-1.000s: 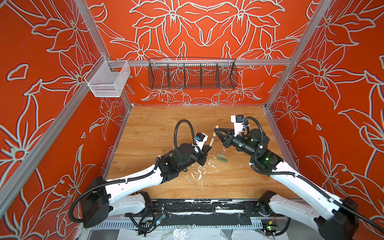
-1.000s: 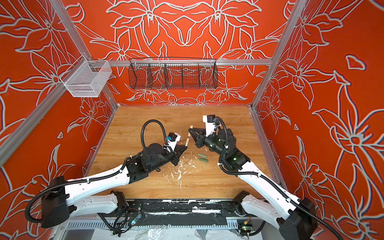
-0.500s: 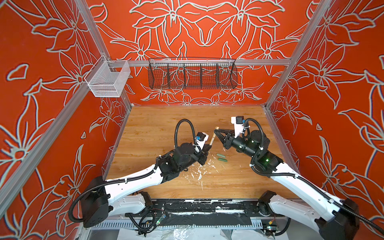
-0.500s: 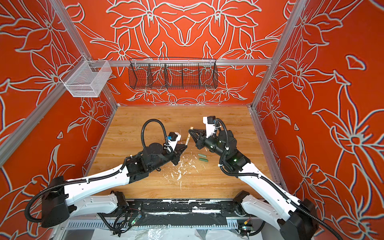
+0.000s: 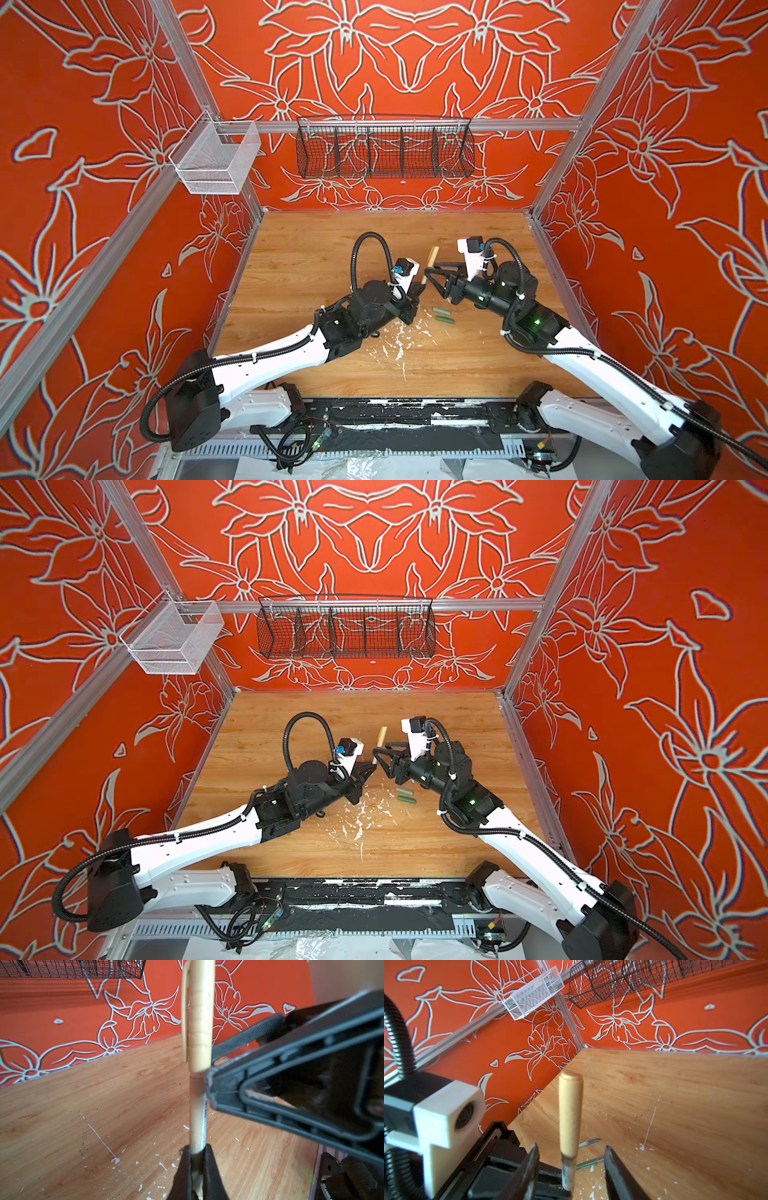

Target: Insert the pens into the pen caps

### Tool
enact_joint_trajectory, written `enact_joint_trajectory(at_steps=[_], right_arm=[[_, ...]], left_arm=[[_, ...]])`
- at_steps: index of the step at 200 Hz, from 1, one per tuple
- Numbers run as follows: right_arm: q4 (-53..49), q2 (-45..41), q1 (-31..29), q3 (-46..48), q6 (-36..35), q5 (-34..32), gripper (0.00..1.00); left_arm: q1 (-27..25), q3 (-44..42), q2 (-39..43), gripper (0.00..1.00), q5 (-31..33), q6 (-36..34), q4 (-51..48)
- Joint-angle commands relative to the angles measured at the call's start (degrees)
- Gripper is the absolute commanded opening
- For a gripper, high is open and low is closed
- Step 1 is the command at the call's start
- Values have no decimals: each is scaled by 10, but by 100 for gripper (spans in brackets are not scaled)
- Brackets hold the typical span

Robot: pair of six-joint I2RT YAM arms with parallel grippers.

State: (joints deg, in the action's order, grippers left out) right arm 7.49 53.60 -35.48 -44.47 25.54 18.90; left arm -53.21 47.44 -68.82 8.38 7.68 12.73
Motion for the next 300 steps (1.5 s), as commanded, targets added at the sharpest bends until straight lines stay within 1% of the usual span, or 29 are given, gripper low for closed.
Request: enact_joint_trajectory(at_steps=[1, 9, 22, 33, 52, 85, 132, 157, 221, 243, 260, 286, 300], right_arm=[[-16, -29, 4, -21, -6, -1, 55], [-21, -32, 6, -21, -3, 3, 56], [-17, -34, 11, -17, 7, 6, 63], [-5, -33, 12, -12, 20, 12, 64], [27, -20, 12, -7, 43, 30, 62], [34, 11, 12, -13, 47, 42, 56], [57, 45, 13, -15, 61, 67, 50], [65, 48, 12, -11, 64, 70, 41], [49, 59, 12, -11, 58, 70, 30], [39, 59, 13, -14, 53, 67, 24], [37, 55, 13, -13, 52, 63, 16], [33, 51, 12, -13, 51, 56, 0], [28, 52, 13, -14, 50, 56, 0]], left_arm=[[1, 4, -1, 0, 5, 2, 13], [2, 4, -1, 0, 4, 2, 11], [2, 5, -3, 0, -1, 3, 8], [2, 7, -2, 0, -6, 4, 6], [2, 8, 0, 0, -12, 6, 6], [2, 10, -2, 0, -20, 5, 5], [2, 16, -10, 0, -26, 4, 1], [2, 20, -16, 0, -22, 4, 0], [2, 33, -31, 0, -27, 5, 10], [2, 36, -30, 0, -29, 6, 8], [2, 36, -29, 0, -29, 6, 8], [2, 35, -29, 0, -28, 8, 5], [2, 36, -29, 0, -29, 10, 3]])
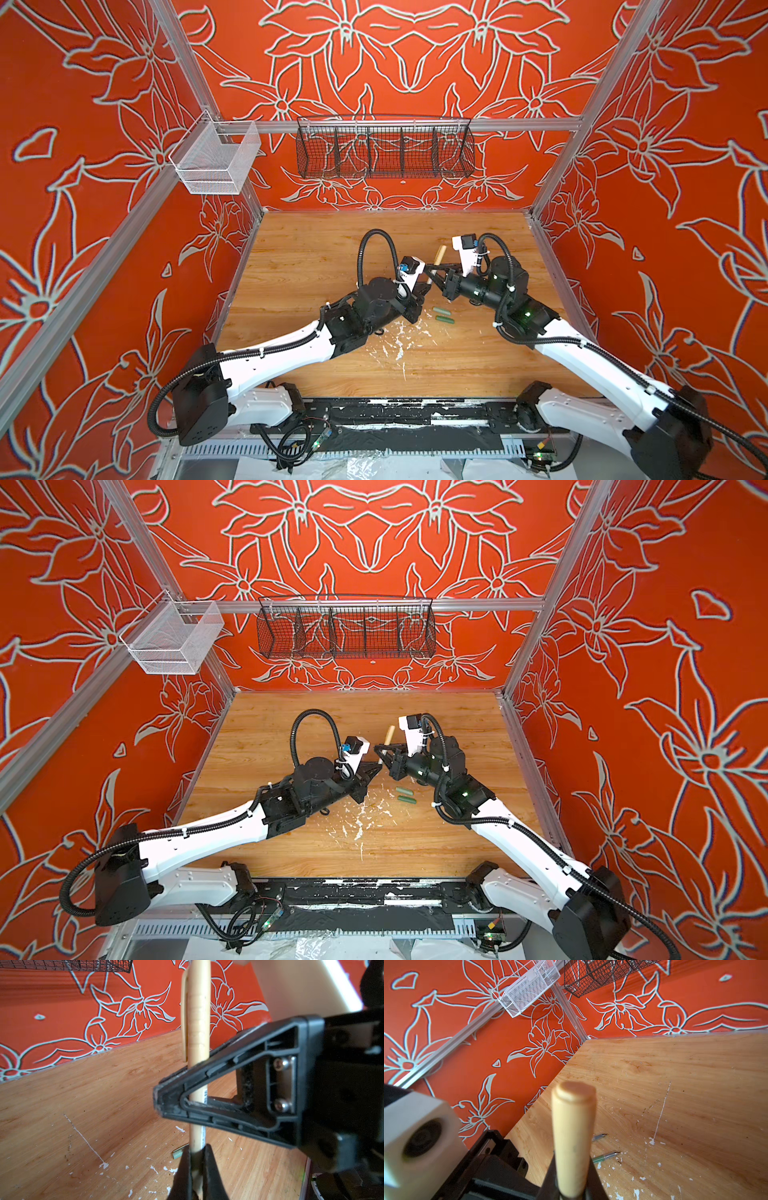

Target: Insert the pens into the pen caps

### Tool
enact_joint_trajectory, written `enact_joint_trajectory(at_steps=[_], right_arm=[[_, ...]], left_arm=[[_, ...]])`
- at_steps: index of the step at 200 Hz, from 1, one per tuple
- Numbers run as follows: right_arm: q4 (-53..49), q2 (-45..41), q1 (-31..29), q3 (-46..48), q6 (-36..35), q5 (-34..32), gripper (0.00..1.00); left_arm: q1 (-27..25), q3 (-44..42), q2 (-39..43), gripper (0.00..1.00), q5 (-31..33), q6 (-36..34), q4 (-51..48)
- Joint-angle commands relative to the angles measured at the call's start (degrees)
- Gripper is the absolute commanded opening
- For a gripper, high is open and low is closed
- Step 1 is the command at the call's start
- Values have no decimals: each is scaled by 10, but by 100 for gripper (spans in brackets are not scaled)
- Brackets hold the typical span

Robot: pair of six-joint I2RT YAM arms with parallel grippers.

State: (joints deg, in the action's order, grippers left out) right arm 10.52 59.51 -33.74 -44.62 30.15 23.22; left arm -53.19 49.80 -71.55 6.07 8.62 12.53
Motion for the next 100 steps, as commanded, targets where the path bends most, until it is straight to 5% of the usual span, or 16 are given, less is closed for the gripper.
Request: enact_joint_trajectory(at_steps=[1, 14, 30, 60, 100], right_arm=[[-3, -8, -5, -13, 4, 12, 0], [-18, -7, -5, -19, -5, 12, 0], [-52, -6, -5, -32, -34, 10, 0], [-134, 0, -4, -75, -108, 25, 0], [-132, 11, -5, -80, -102, 62, 0]], left_arm=[[2, 12, -2, 0, -6, 1, 4], [2, 18, -2, 0, -4, 5, -8], [1, 33, -3, 24, -9, 3, -40], [4, 54, 8, 45, -19, -1, -99], [26, 65, 10, 46, -90, 5, -127]])
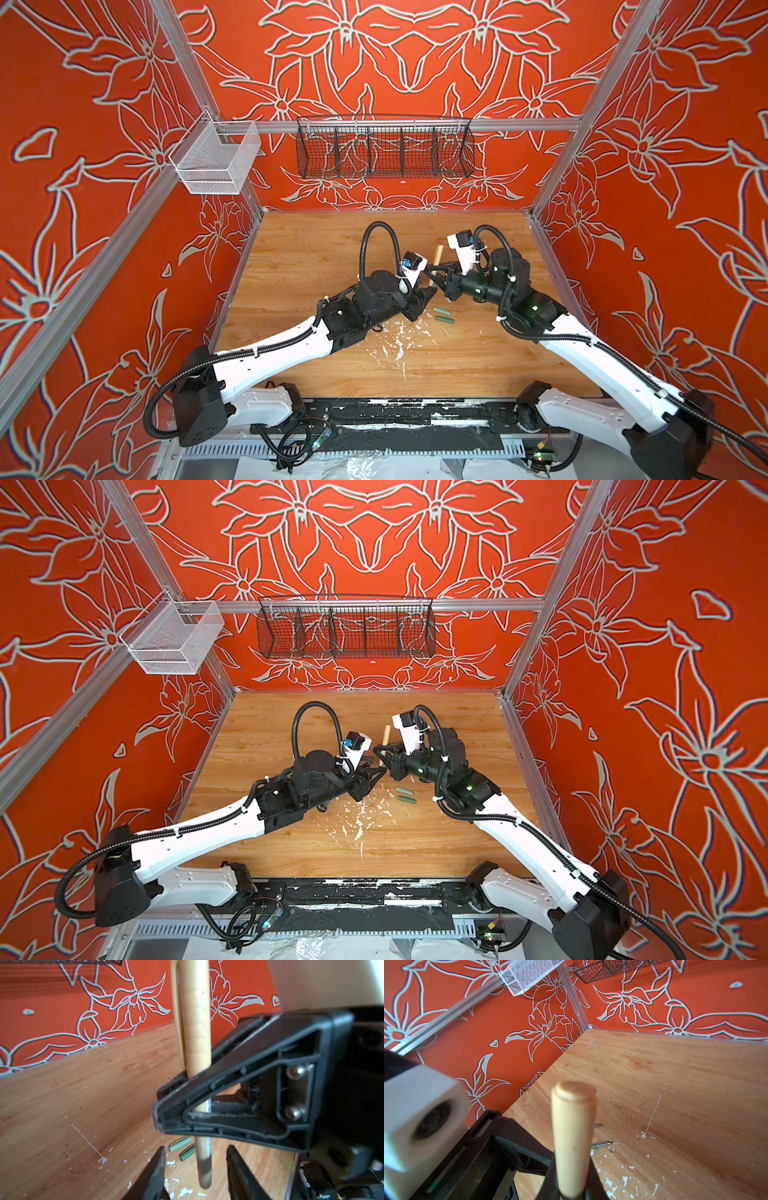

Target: Insert the pens into the pen caps

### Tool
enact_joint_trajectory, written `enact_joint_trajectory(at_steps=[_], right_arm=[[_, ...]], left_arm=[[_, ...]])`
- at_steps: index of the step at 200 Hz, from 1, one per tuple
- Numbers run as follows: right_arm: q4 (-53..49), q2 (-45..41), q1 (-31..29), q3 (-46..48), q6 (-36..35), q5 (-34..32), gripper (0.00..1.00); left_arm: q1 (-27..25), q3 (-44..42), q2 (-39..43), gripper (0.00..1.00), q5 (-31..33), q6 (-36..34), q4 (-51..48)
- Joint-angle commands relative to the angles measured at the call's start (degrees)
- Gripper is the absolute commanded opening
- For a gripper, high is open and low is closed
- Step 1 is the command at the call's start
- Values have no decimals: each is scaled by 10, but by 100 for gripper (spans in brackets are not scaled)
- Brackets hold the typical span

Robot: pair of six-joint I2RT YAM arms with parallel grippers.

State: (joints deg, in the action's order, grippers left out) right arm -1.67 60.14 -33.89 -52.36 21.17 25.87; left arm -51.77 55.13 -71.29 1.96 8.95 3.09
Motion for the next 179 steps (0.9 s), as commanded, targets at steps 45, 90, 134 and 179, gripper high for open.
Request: enact_joint_trajectory(at_steps=[45, 90, 134, 179], right_arm=[[27, 8, -4, 12, 13, 59, 0], [38, 12, -4, 16, 20, 61, 0], [43, 19, -5, 16, 16, 66, 0], [52, 23, -7, 20, 15, 71, 0]], left_arm=[[25, 5, 3, 42, -86, 7, -7], [34, 19, -7, 17, -106, 7, -16], [38, 19, -8, 17, -111, 12, -13], [41, 20, -10, 8, -121, 12, -3]])
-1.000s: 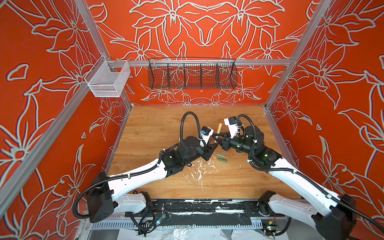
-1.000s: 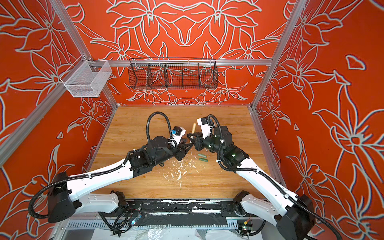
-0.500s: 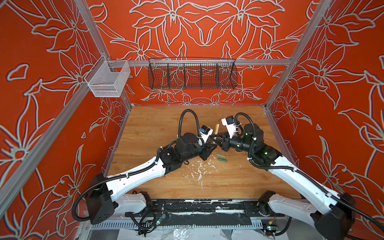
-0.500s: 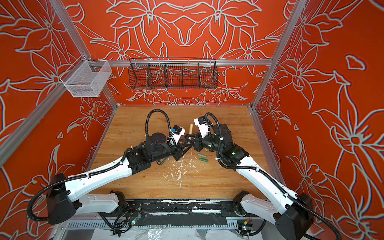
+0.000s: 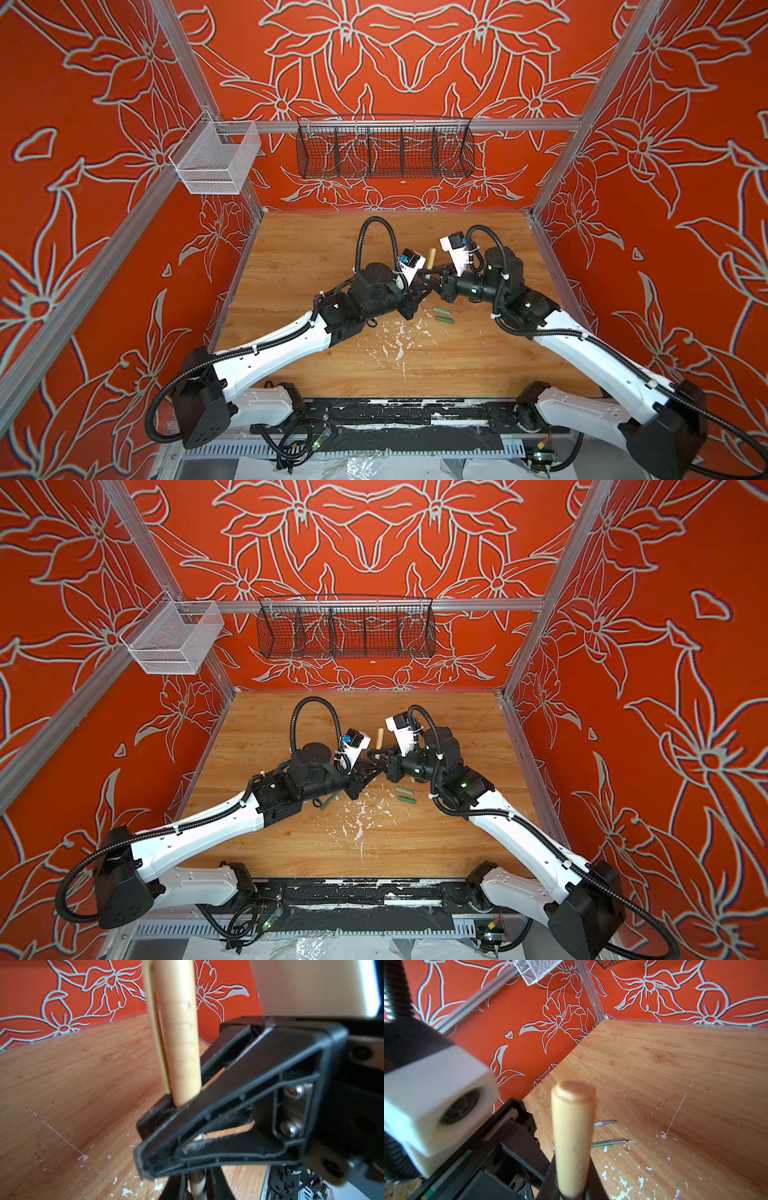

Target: Insert the pens into the pen caps

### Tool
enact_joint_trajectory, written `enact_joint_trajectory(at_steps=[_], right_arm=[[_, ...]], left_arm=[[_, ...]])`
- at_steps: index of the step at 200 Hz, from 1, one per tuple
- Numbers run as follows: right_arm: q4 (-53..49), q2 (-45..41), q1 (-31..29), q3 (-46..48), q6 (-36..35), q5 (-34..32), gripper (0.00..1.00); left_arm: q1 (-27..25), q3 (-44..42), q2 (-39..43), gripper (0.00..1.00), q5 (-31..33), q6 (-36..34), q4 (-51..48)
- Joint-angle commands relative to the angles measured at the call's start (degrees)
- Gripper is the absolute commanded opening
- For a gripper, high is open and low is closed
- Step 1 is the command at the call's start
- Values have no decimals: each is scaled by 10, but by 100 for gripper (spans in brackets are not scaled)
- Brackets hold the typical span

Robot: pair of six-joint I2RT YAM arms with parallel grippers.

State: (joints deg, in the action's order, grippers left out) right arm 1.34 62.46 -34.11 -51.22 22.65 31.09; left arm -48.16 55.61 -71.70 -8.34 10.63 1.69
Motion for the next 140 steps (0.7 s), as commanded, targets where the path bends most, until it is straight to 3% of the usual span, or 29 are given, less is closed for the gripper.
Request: enact_joint_trajectory(at_steps=[1, 12, 83, 95, 107, 124, 140], right_arm=[[21, 0, -5, 9, 1, 19, 0], [21, -1, -5, 8, -1, 16, 0], [39, -30, -5, 15, 7, 2, 0], [29, -23, -5, 10, 4, 9, 0], [17, -17, -5, 6, -3, 14, 0], [18, -14, -5, 7, -2, 13, 0], [28, -11, -5, 10, 6, 19, 0]], left_arm=[[5, 15, -7, 8, -18, -5, 12], [6, 16, -10, 0, -20, -4, 13], [10, 24, -27, 0, -34, 6, 11], [10, 28, -29, 26, -24, 9, 6], [9, 31, -28, 29, -22, 6, 2], [10, 29, -25, 28, -22, 3, 0], [10, 27, -21, 11, -25, -1, -1]])
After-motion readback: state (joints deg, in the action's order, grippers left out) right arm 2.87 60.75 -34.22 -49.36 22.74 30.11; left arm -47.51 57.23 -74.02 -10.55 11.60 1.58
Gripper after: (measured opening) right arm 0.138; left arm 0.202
